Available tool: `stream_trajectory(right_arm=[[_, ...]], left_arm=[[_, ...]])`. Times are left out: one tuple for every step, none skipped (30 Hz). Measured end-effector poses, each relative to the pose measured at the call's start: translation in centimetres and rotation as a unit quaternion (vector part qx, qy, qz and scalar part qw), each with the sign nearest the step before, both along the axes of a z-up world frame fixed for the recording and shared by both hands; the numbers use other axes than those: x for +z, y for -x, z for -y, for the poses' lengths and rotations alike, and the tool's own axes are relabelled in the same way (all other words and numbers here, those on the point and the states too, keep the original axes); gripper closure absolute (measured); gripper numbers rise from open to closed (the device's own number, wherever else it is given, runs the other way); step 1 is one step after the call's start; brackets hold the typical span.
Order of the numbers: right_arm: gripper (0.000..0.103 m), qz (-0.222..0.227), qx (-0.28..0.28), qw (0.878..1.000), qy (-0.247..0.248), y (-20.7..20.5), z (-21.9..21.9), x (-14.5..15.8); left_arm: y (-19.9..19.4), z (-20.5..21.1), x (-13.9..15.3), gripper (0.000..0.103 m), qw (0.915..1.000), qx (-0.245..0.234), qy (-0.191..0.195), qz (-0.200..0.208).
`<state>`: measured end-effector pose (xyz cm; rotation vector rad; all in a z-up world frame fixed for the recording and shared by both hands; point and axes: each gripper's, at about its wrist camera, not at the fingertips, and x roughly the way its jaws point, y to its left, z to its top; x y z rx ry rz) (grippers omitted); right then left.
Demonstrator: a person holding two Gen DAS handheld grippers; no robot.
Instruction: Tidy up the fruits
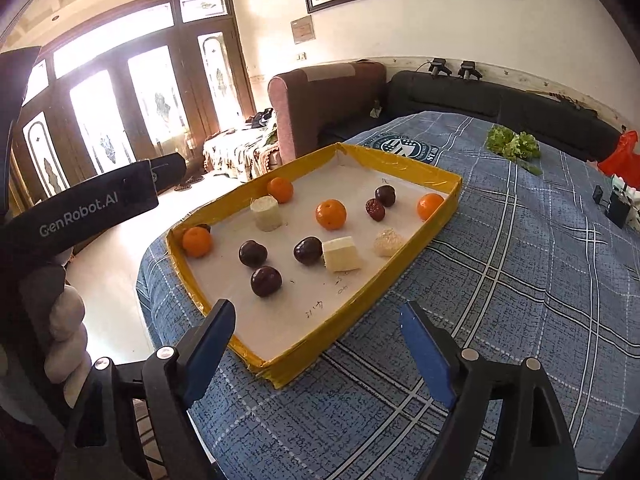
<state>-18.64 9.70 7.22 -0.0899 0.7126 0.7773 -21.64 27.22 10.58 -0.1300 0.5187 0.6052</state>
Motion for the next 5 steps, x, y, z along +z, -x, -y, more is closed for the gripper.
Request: stream_trajectory(right_arm=[[0.015,-0.001,0.0,1.0,0.0,0.02,-0.02,-0.03],[0.015,-0.002,-0.001,1.0,-0.001,0.01,0.02,-0.02],[0.015,-0.003,-0.004,1.0,-0.002,-0.1,0.11,-0.01],[0.015,-0.005,-0.006,1.0,-0.004,-0.22,0.21,0.02],[0.014,-0.006,-0.009,1.0,-0.006,-0.38,0.4,0.06]], left_arm=[[0.04,-0.01,0.0,0.0,1.0,0.001,0.001,-0.001],[0.0,0.0,-0.02,0.0,1.0,-0.002,0.004,-0.003],[-0.13,0.06,-0.04,0.0,1.0,-0.003,0.004,-0.006],[-0.22,0.32,-0.01,0.0,0.9999,-0.003,0.003,-0.01],[-0.33,0.52,-0.03,0.0,0.9999,-0.005,0.002,-0.013]])
